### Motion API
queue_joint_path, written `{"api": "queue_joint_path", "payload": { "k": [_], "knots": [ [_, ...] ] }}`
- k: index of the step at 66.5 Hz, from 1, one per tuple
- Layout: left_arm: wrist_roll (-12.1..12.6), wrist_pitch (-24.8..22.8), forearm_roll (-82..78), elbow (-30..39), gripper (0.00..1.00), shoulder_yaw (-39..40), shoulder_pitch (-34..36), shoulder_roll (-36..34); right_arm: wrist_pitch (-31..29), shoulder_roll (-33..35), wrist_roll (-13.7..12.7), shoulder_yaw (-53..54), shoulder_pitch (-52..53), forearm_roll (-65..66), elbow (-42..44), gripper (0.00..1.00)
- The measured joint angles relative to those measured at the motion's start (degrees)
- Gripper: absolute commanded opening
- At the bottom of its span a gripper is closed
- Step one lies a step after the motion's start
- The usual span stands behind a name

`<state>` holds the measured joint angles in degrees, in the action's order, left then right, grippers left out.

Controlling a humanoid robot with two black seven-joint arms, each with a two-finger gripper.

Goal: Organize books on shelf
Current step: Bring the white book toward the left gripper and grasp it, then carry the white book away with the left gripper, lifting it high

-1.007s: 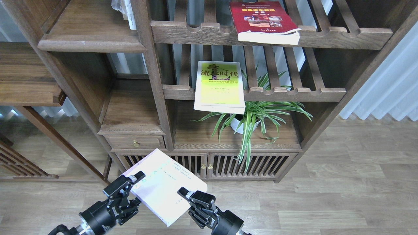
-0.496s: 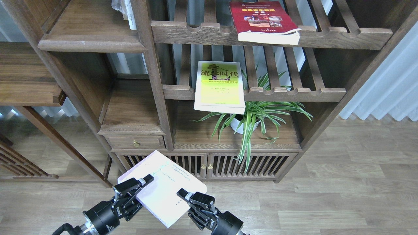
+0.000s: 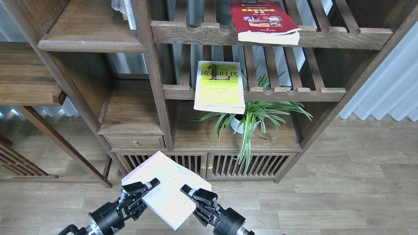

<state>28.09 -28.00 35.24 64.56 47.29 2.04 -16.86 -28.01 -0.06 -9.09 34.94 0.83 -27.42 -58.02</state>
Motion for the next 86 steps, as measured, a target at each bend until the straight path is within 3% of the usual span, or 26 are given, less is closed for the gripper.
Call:
{"api": "queue_joint_path", "payload": {
  "k": [28, 41, 57, 68, 86],
  "knots": [
    [-0.1, 0.0, -7.3, 0.2, 0.01, 4.9, 0.1, -4.3, 0.0, 0.6, 0.2, 7.8, 0.0, 0.6, 9.0, 0.99],
    [-0.1, 0.0, -20.7, 1.0, 0.01, 8.1, -1.0, -9.9, 0.0, 2.0, 0.1, 8.1, 0.5, 0.7, 10.1, 0.99],
    [-0.1, 0.0, -38.0, 6.3, 0.01, 19.2, -8.2, -7.9, 0.0, 2.0, 0.3, 8.4, 0.9, 0.7, 10.3, 0.98],
    [-0.1, 0.0, -39.9, 13.4, 0.01, 26.7, -12.9, -7.3, 0.0, 2.2, 0.3, 8.5, 1.3, 0.7, 10.3, 0.98],
    [-0.1, 0.0, -40.4, 14.7, 0.01, 43.1, -14.6, -7.7, 0.0, 2.3, 0.2, 8.5, 1.3, 0.6, 10.4, 0.99]
  ]
}}
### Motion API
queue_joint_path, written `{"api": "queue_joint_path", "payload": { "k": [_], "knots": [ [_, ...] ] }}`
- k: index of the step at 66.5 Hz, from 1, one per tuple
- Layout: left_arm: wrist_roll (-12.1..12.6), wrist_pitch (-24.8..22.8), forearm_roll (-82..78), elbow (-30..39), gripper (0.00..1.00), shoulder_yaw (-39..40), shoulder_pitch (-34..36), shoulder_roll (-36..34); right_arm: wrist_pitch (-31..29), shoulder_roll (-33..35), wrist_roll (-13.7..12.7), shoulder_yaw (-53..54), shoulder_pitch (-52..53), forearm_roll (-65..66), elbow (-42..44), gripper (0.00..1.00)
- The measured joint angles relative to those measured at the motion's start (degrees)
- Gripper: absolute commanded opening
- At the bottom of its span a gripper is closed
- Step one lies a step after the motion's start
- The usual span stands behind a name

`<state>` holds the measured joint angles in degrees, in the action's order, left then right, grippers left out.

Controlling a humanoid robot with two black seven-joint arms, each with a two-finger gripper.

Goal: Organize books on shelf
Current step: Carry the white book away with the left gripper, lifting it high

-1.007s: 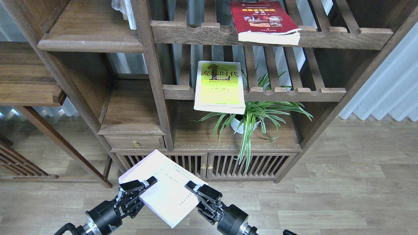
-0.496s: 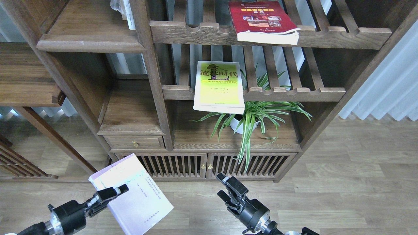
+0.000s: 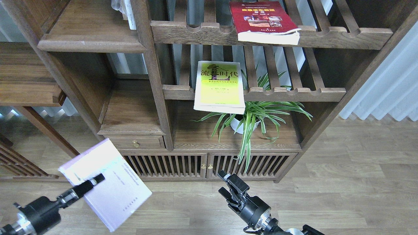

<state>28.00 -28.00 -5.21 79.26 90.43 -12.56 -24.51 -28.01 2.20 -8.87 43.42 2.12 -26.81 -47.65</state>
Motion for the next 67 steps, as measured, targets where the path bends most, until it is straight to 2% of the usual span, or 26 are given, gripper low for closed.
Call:
{"api": "queue_joint_path", "payload": {
  "k": [15, 31, 42, 67],
  "knots": [
    [0.0, 0.0, 0.3, 0.0, 0.01, 7.1, 3.1, -0.1, 0.0, -0.2, -0.1, -0.1, 0.0, 0.0, 0.0, 0.99],
    [0.0, 0.0, 0.5, 0.0, 0.01, 9.2, 11.5, -2.1, 0.0, -0.2, -0.1, -0.4, -0.8, 0.0, -0.1, 0.99],
    [0.0, 0.0, 0.8, 0.0, 0.01, 9.6, 18.9, -7.5, 0.0, -0.2, -0.1, -0.3, -0.9, 0.0, -0.1, 0.99],
    [0.0, 0.0, 1.3, -1.0, 0.01, 10.3, 27.2, -16.1, 0.0, -0.1, -0.2, -0.7, -2.0, 0.3, 0.8, 0.99]
  ]
}}
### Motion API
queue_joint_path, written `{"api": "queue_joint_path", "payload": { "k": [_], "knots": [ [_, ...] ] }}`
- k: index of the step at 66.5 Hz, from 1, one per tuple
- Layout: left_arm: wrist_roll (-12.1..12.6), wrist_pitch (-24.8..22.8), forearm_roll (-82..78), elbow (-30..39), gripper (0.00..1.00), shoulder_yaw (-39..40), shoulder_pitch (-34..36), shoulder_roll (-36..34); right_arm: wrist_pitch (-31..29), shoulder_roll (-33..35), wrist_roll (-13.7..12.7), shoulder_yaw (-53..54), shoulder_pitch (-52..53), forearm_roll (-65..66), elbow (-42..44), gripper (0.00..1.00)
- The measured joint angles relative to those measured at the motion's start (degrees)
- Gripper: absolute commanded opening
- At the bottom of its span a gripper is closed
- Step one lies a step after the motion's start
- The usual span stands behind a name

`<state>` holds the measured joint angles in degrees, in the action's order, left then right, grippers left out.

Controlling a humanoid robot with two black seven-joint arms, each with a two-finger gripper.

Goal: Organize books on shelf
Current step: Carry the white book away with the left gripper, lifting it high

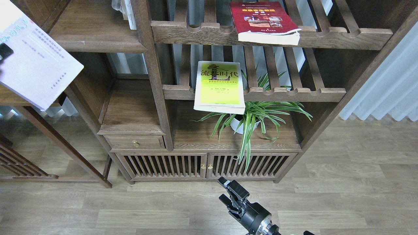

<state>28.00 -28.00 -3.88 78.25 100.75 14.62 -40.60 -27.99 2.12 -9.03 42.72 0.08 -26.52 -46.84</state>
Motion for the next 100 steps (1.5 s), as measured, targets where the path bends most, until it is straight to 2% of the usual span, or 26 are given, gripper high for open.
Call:
{"api": "queue_joint_path", "payload": {
  "k": [17, 24, 25, 56, 73, 89, 100],
  "knots": [
    [0.0, 0.0, -2.2, -4.1, 0.01, -2.5, 10.8, -5.0, 0.0, 0.1, -0.1, 0.1, -0.1, 0.1, 0.2, 0.99],
    [0.0, 0.0, -4.4, -7.0, 0.01, -6.6, 17.3, -6.1, 0.0, 0.1, 0.0, 0.1, 0.0, 0.1, 0.2, 0.99],
    [0.0, 0.0, -5.3, -8.0, 0.01, -8.7, 20.0, -6.4, 0.0, 0.1, 0.0, 0.1, 0.0, 0.1, 0.2, 0.99],
    [0.0, 0.0, -9.9, -19.0, 0.02, -26.4, 41.1, -6.6, 0.0, 0.7, 0.1, 0.3, -0.2, 0.0, 0.1, 0.99],
    [0.0, 0.0, -15.4, -26.1, 0.02, -30.6, 48.8, -3.1, 0.0, 0.7, 0.2, 0.3, -0.2, 0.0, 0.1, 0.99],
    [0.0, 0.0, -21.2, -34.4, 0.02, -31.5, 54.5, 7.9, 0.0, 0.9, 0.3, 0.9, 0.5, -0.2, 0.4, 0.99],
    [0.0, 0.0, -23.3, -38.2, 0.01, -31.5, 57.1, 11.8, 0.0, 1.0, 0.3, 1.3, 0.5, -0.2, 0.4, 0.99]
  ]
}}
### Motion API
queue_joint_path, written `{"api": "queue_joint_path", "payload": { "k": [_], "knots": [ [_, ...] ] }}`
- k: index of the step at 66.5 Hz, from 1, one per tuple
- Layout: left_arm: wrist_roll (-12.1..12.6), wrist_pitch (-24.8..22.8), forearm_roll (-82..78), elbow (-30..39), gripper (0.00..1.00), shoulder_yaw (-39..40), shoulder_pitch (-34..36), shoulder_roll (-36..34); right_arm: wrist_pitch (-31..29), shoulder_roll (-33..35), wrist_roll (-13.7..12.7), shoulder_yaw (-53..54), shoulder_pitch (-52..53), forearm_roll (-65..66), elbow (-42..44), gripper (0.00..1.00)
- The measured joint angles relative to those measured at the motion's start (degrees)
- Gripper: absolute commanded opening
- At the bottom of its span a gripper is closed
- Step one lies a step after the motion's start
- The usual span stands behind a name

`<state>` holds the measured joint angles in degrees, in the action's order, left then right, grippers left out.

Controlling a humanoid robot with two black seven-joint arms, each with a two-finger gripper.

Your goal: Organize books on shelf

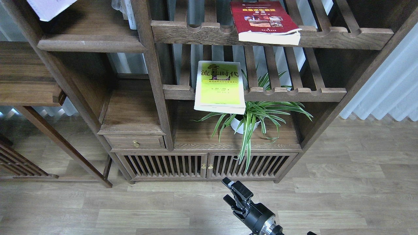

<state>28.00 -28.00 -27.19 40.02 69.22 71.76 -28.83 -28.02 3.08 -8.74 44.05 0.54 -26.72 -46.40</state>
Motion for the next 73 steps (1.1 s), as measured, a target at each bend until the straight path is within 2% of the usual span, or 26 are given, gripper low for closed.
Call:
{"api": "queue_joint_path", "payload": {
  "k": [34, 54, 57, 66, 72, 73],
  "knots": [
    [0.0, 0.0, -1.2, -11.6, 0.02, -2.3, 6.2, 3.6, 0.0, -0.2, -0.1, 0.1, -0.1, -0.2, -0.2, 0.99],
    [-0.2, 0.0, -5.7, -12.8, 0.02, -6.2, 7.2, 3.9, 0.0, -0.3, 0.0, 0.1, -0.5, -0.3, -0.5, 0.99],
    [-1.4, 0.0, -6.8, -12.7, 0.02, -7.0, 7.2, 3.9, 0.0, -0.4, 0.0, 0.2, -0.5, -0.3, -0.5, 0.99],
    [-8.3, 0.0, -10.8, -12.3, 0.02, -8.4, 6.5, 4.2, 0.0, -0.3, 0.0, 0.2, -0.6, -0.4, -0.5, 0.99],
    [-11.4, 0.0, -11.7, -12.2, 0.02, -8.5, 6.0, 4.3, 0.0, -0.4, 0.0, 0.2, -0.6, -0.4, -0.5, 0.99],
    [-13.1, 0.0, -11.9, -12.2, 0.02, -8.5, 5.9, 4.3, 0.0, -0.4, 0.0, 0.3, -0.7, -0.4, -0.5, 0.99]
  ]
}}
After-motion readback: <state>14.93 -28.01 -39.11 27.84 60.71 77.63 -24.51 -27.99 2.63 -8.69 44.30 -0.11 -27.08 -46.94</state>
